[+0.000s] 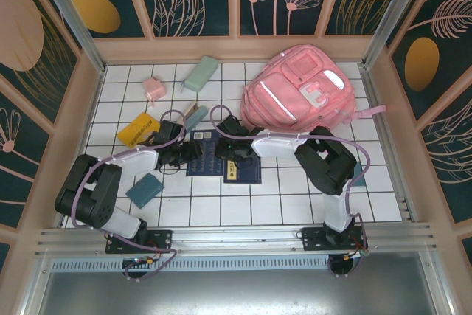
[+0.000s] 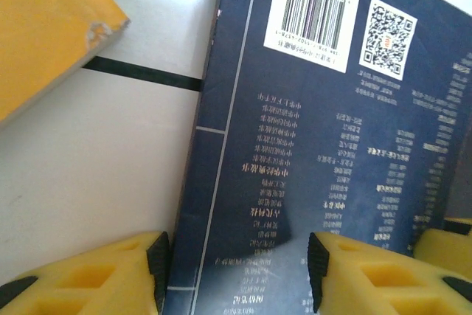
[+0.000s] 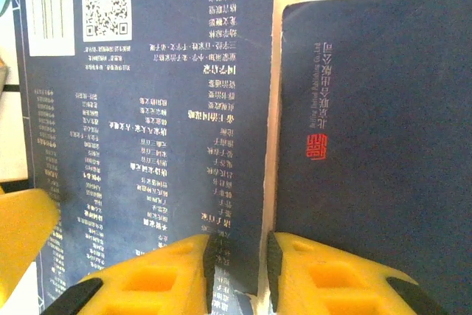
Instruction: Pack the student bag
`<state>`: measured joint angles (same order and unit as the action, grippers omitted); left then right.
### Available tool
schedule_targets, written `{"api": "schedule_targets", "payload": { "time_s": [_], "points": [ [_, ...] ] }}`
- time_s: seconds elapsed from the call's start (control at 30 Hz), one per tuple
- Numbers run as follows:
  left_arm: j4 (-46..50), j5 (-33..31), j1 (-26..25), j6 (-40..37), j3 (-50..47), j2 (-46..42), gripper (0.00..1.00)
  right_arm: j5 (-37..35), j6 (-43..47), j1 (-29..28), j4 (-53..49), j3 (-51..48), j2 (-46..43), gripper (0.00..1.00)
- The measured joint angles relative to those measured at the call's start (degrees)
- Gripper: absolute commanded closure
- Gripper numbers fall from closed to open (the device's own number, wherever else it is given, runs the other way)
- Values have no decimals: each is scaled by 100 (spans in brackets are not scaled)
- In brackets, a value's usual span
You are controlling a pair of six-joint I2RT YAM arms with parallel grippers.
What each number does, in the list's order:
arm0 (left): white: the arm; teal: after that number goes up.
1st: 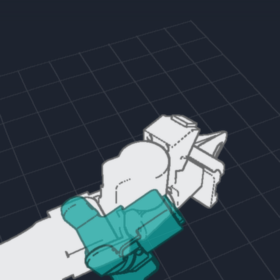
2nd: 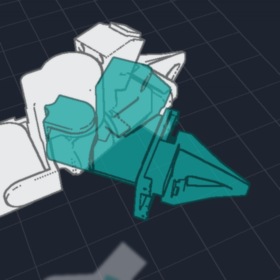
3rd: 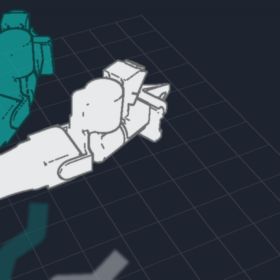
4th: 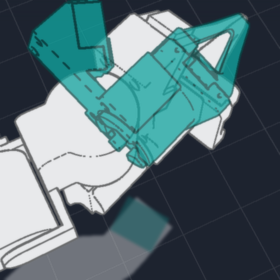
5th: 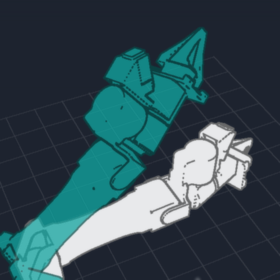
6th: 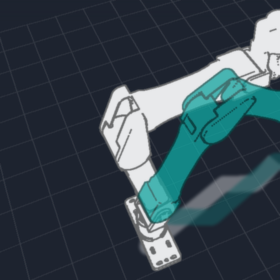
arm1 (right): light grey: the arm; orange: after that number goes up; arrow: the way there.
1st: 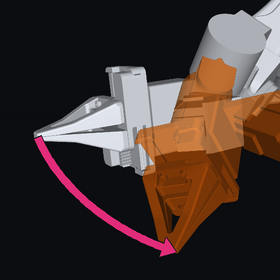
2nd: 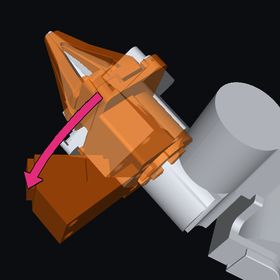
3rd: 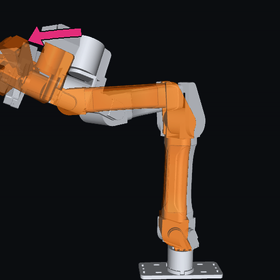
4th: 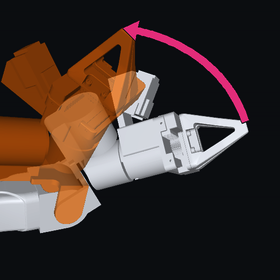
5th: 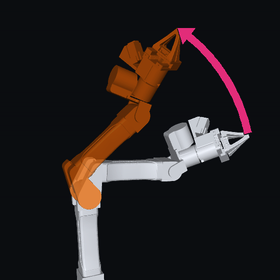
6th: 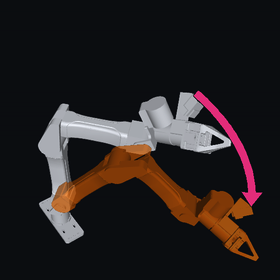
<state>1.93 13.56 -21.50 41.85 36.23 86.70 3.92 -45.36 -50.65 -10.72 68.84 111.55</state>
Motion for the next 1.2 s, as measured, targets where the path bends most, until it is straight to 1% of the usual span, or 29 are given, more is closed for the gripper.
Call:
{"api": "schedule_targets", "payload": {
  "time_s": [0.17, 0.27, 0.33, 0.43, 0.57, 0.6, 0.7, 0.8, 0.87, 1.0, 1.1, 1.2],
  "points": [
    [-437, 490, 11, 321, -291, -192, 50, -90, -4, 107, -22, -81, -61, 73],
    [-584, 953, -33, 542, -378, -426, 50, -107, -4, 118, 26, -111, -70, 73],
    [-828, 1298, -151, 645, -378, -581, 51, -79, -15, 116, 131, -120, -70, 73],
    [-997, 1497, -210, 693, -376, -629, 54, -42, -20, 111, 201, -151, -70, 73],
    [-898, 1451, -199, 688, -352, -415, 63, -42, -17, 111, 214, -153, -70, 72],
    [-833, 1429, -199, 671, -332, -354, 67, -44, -17, 111, 214, -153, -70, 71],
    [-535, 1266, -199, 595, -227, -295, 85, -42, 4, 109, 223, -153, -81, 64],
    [-319, 1126, -205, 466, -72, -321, 99, -70, 103, 94, 184, -146, -153, 55],
    [-192, 1056, -208, 439, 9, -393, 100, -146, 229, 90, -9, -127, -251, 50],
    [136, 879, -208, 356, 136, -649, 100, -531, 671, 160, -525, 114, -544, 41],
    [385, 750, -208, 313, 243, -870, 100, -922, 1082, 337, -785, 407, -787, 37],
    [588, 669, -208, 275, 385, -1084, 100, -1381, 1600, 647, -920, 660, -942, 36]
  ]
}}
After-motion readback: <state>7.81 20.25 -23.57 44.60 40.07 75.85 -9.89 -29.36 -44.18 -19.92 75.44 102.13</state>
